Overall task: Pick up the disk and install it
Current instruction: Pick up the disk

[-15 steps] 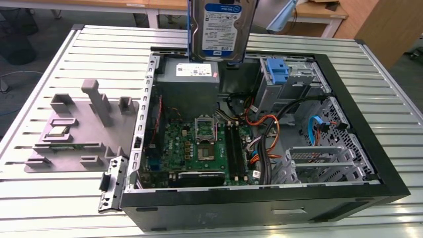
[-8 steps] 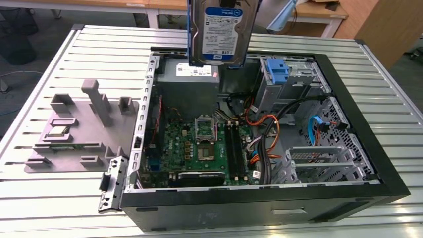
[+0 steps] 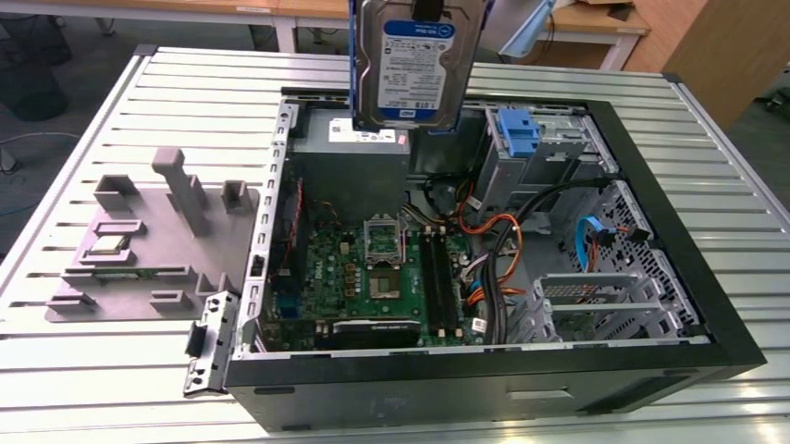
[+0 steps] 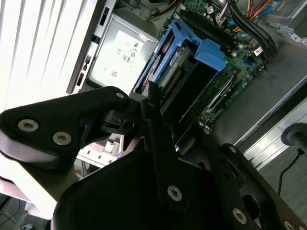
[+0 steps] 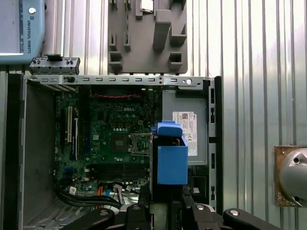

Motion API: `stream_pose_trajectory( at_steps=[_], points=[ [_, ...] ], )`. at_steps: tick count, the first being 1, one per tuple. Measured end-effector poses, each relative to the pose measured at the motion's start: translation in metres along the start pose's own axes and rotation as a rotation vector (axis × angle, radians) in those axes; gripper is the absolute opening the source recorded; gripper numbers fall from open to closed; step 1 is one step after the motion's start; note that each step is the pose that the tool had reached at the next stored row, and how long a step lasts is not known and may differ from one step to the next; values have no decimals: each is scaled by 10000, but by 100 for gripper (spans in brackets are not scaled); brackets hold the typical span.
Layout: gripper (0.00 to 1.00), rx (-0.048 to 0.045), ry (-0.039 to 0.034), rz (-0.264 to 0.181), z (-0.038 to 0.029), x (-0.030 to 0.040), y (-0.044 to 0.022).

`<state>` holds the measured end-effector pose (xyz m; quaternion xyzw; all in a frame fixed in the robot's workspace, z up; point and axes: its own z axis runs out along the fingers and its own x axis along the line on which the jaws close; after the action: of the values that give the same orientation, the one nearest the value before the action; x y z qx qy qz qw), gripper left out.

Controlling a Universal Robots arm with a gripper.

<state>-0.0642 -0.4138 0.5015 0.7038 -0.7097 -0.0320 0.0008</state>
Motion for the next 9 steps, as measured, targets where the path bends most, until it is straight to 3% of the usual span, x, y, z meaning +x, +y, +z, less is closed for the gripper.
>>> stream_pose_trajectory(
  at_steps=[9],
  points=[
    [35, 0, -1, 1, 1, 120, -1]
  ],
)
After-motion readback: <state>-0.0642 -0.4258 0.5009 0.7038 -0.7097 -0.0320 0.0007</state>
